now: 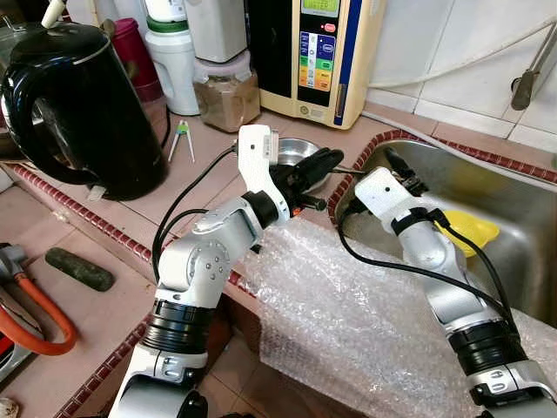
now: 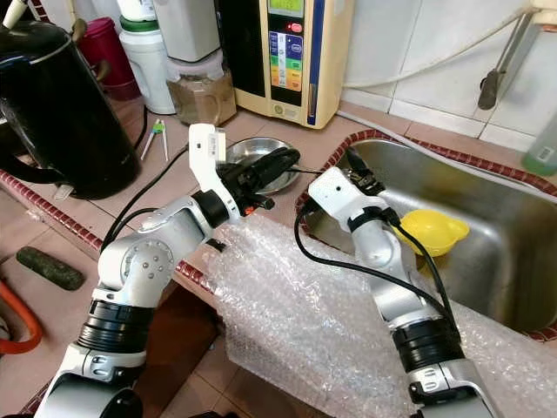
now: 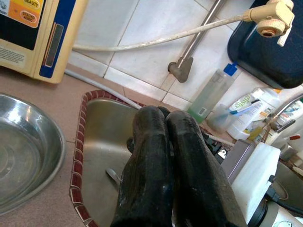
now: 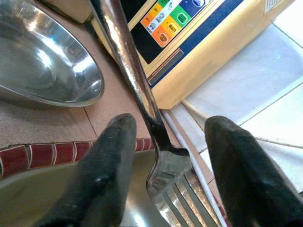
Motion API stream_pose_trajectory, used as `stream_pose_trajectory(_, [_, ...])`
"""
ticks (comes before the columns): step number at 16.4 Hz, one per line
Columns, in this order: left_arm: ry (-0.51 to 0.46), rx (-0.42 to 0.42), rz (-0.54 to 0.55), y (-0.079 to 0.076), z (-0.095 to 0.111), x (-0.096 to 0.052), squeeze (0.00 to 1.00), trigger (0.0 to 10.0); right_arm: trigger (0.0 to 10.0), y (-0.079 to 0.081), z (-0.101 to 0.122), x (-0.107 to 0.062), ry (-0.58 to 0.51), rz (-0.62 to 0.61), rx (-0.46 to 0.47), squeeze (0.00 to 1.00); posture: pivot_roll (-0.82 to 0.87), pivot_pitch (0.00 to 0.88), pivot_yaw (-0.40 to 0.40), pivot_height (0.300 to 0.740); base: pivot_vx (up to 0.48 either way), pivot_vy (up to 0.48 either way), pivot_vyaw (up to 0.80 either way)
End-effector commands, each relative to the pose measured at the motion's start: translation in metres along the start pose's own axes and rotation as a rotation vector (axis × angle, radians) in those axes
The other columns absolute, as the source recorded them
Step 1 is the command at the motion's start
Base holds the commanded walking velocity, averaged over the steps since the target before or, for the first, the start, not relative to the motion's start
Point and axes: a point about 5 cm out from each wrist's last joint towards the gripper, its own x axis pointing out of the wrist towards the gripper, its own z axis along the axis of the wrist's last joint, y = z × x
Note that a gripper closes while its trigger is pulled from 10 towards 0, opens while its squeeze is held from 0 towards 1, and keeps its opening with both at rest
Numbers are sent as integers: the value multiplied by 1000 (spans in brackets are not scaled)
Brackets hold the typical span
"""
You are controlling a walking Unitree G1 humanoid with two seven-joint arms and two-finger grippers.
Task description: Kitchen organization
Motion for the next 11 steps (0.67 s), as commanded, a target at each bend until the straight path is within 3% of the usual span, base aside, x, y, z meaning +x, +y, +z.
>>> stream_pose_trajectory(1, [4, 14, -5, -2, 1, -1, 0, 0, 0, -3, -5, -3, 20, -16, 19, 0, -103, 72, 85, 740, 0, 0, 0])
stream_pose_trajectory(11, [27, 10, -6, -2, -5, -1, 0, 0, 0, 2, -4, -9, -2, -43, 100, 0, -102, 69, 95, 740, 0, 0, 0])
